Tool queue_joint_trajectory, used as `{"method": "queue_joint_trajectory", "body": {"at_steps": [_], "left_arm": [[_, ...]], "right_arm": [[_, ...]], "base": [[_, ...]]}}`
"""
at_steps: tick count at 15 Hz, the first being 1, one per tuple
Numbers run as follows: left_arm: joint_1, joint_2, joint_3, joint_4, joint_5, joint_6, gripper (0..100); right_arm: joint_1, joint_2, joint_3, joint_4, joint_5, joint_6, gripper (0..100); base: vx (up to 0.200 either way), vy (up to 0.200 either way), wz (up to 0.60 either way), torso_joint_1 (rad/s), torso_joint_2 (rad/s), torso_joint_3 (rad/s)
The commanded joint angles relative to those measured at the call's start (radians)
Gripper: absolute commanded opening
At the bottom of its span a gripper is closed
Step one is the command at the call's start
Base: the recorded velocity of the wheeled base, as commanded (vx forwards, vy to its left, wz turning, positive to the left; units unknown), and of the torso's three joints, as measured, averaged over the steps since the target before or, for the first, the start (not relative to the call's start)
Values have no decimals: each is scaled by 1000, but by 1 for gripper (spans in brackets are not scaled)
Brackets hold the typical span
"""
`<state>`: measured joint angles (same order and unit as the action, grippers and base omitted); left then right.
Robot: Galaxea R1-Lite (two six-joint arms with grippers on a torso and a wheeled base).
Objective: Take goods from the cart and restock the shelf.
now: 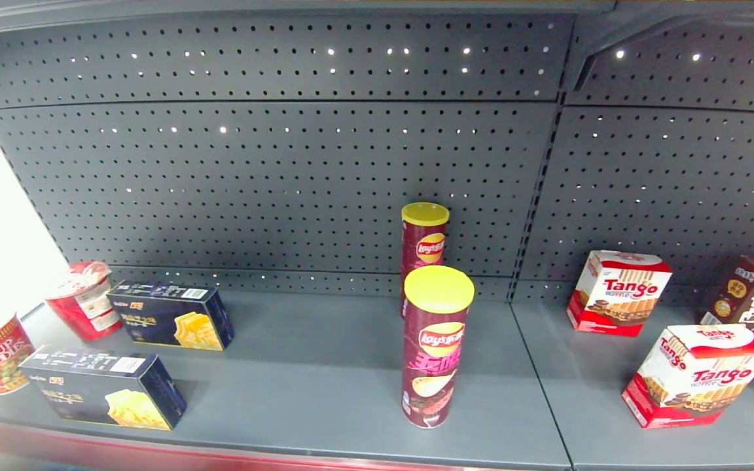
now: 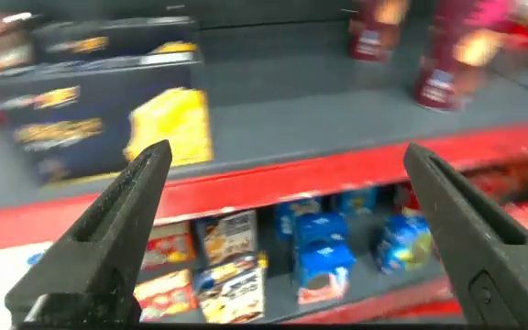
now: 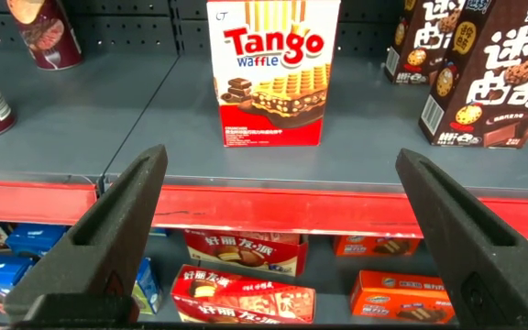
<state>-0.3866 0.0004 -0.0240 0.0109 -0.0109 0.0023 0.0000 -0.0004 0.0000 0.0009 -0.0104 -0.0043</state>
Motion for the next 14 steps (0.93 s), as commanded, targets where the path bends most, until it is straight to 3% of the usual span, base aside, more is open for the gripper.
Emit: {"method": "queue_joint_trajectory", "body": {"at_steps": [1,3,4,5,8,14], "left_arm": [[-41,0,13,1,-23,27,100],[-153,0,15,9,-24,27,100],[-181,0,16,8,-17,25,100],[-167,0,16,8,5,21,100],[-196,0,16,4,3,18,100],[-201,0,19,0,3,21,100]], "right_arm": [[0,0,0,1,0,0,100],[0,0,0,1,0,0,100],[0,0,0,1,0,0,100],[0,0,0,-1,0,0,100],[0,0,0,1,0,0,100],[0,0,0,-1,0,0,100]], "base": [[0,0,0,0,0,0],[0,0,0,0,0,0],[0,0,0,0,0,0],[0,0,0,0,0,0],[0,0,0,0,0,0],[0,0,0,0,0,0]]}}
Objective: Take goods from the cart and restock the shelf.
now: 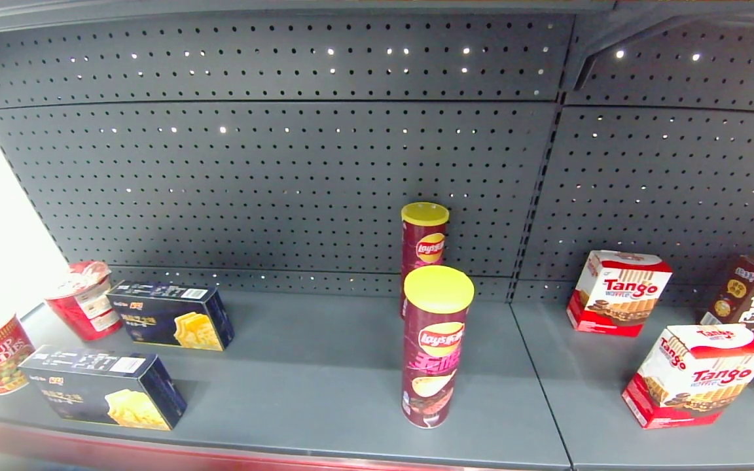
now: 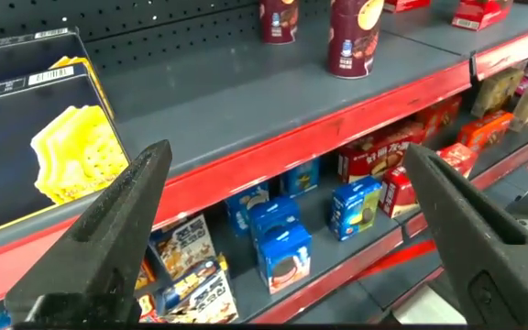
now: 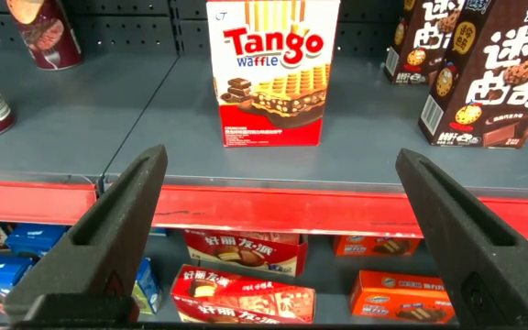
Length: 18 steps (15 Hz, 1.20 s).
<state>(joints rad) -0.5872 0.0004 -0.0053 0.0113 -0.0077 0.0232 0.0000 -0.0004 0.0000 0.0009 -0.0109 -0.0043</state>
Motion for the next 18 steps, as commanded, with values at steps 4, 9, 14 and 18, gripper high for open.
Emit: {"method": "queue_joint_trajectory", "body": {"at_steps": [4,9,14,18], "left_arm": [[-2,0,1,-2,-2,-5,100],[-2,0,1,-2,2,-17,100],[-2,0,1,-2,2,-16,100],[-3,0,2,-8,18,-25,100]], "right_arm": [[0,0,0,-1,0,0,100],[0,0,0,-1,0,0,100],[0,0,0,-1,0,0,100],[0,0,0,-1,0,0,100]], "base": [[0,0,0,0,0,0],[0,0,0,0,0,0],[0,0,0,0,0,0],[0,0,0,0,0,0]]}}
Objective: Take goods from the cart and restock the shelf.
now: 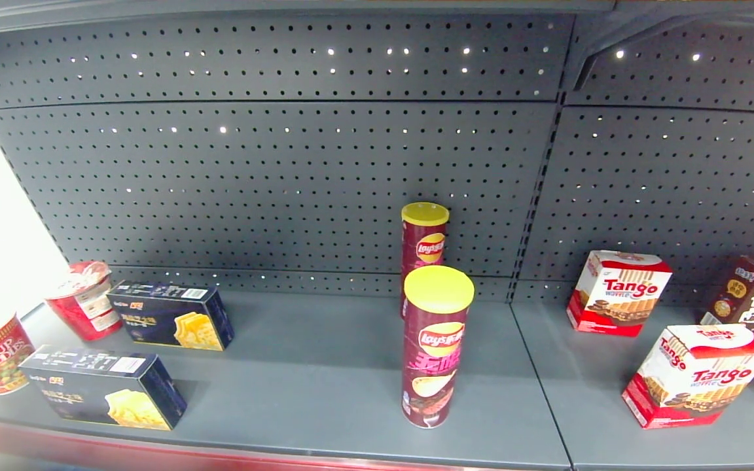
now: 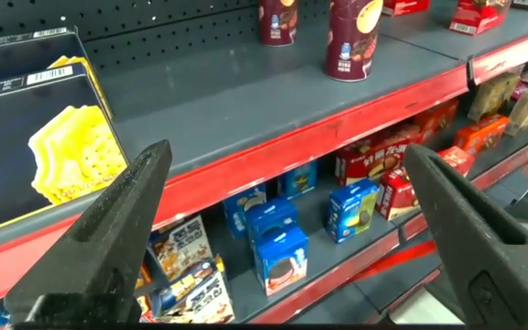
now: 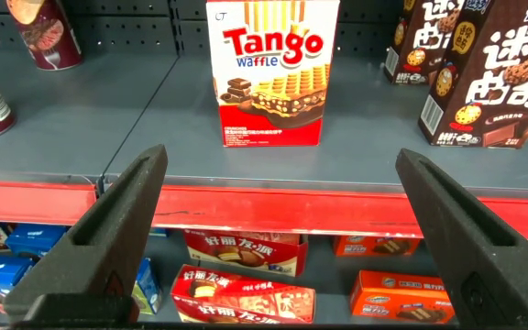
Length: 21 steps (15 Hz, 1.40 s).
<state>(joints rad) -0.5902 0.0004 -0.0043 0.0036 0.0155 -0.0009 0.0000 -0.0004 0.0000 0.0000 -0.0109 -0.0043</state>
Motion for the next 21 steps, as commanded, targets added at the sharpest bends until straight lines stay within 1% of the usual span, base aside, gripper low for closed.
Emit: {"method": "queue_joint_trajectory", "body": {"at_steps": [1,5,6,7,8,9,10,11,12,13,14,15,16,18,20,21], "left_arm": [[0,0,1,-2,23,-2,100],[7,0,1,-4,29,-4,100],[52,0,1,-4,50,-10,100],[139,33,1,-4,53,-11,100],[150,41,1,-4,53,-11,100],[263,98,1,-4,52,-5,100],[333,110,1,-4,52,-4,100],[415,118,3,-4,50,-1,100],[478,116,3,-4,47,5,100],[560,107,3,-4,43,22,100],[610,89,3,-4,41,30,100],[636,75,3,-4,40,35,100],[622,70,3,-2,40,35,100],[590,0,3,-2,40,33,100],[590,0,3,-2,40,36,100],[590,0,3,-2,38,44,100]], "right_arm": [[0,0,0,0,0,0,100],[0,0,0,0,0,0,100],[0,0,0,0,0,0,100],[0,0,0,0,0,0,100],[0,0,0,0,0,0,100],[0,0,0,0,0,0,100],[0,0,0,0,0,0,100],[0,0,0,0,0,0,100],[0,0,0,2,0,0,100],[0,0,0,0,0,0,100],[0,0,0,0,0,0,100],[0,0,0,0,0,0,100],[0,0,0,0,0,0,100],[0,0,0,0,0,0,100],[0,0,0,0,0,0,100],[0,0,0,0,0,0,100]], "base": [[0,0,0,0,0,0],[0,0,0,0,0,0],[0,0,0,0,0,0],[0,0,0,0,0,0],[0,0,0,0,0,0],[0,0,0,0,0,0],[0,0,0,0,0,0],[0,0,0,0,0,0],[0,0,0,0,0,0],[0,0,0,0,0,0],[0,0,0,0,0,0],[0,0,0,0,0,0],[0,0,0,0,0,0],[0,0,0,0,0,0],[0,0,0,0,0,0],[0,0,0,0,0,0]]}}
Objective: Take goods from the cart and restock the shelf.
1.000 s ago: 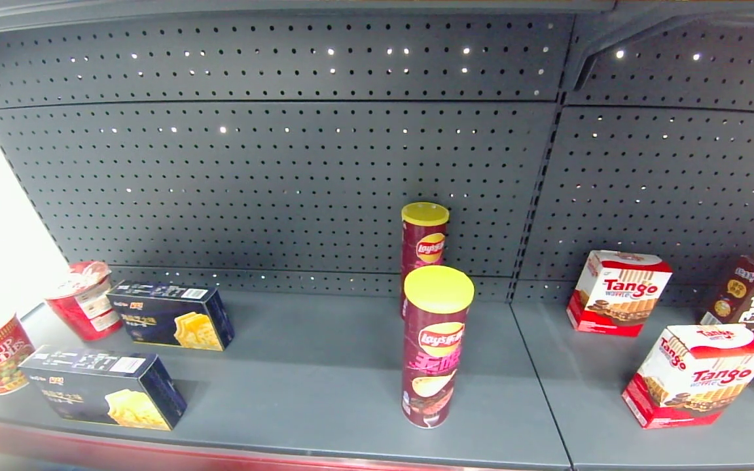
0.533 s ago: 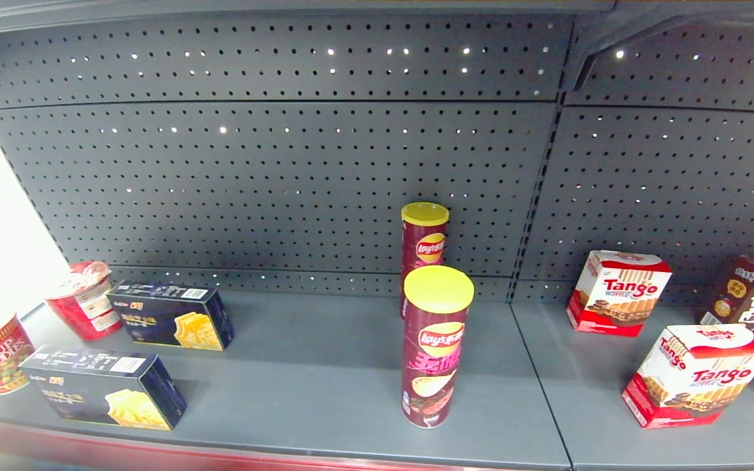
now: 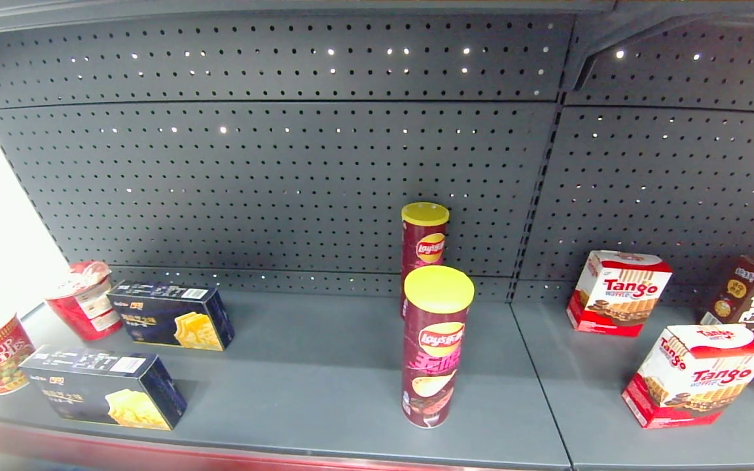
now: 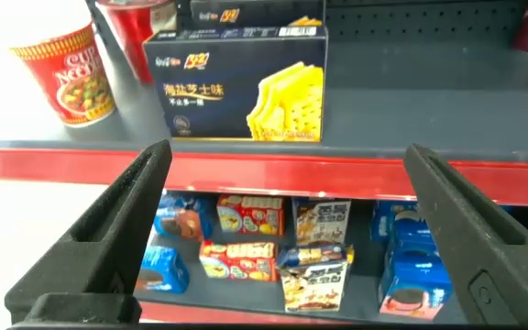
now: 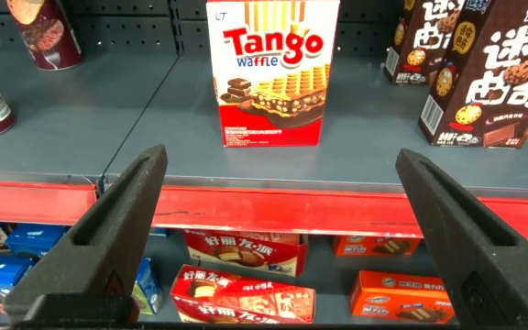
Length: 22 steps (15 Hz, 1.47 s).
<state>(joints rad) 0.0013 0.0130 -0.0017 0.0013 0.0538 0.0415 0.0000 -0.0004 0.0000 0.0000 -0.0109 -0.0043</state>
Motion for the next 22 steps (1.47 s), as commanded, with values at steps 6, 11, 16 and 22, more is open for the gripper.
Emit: {"method": "queue_joint_trajectory", "body": {"at_steps": [6,11,16,22], "left_arm": [[-1,-13,-1,0,-6,-49,100],[-1,-13,-1,-1,-2,-54,100],[-1,-13,-1,-1,-2,-55,100],[-1,-13,-1,-1,-2,-54,100]], "right_arm": [[0,0,0,0,0,0,100],[0,0,0,0,0,0,100],[0,0,0,0,3,-2,100],[0,0,0,0,5,0,100]], "base": [[0,0,0,0,0,0],[-40,0,0,0,0,1],[-80,0,0,6,4,0],[0,0,-100,0,1,0]]}}
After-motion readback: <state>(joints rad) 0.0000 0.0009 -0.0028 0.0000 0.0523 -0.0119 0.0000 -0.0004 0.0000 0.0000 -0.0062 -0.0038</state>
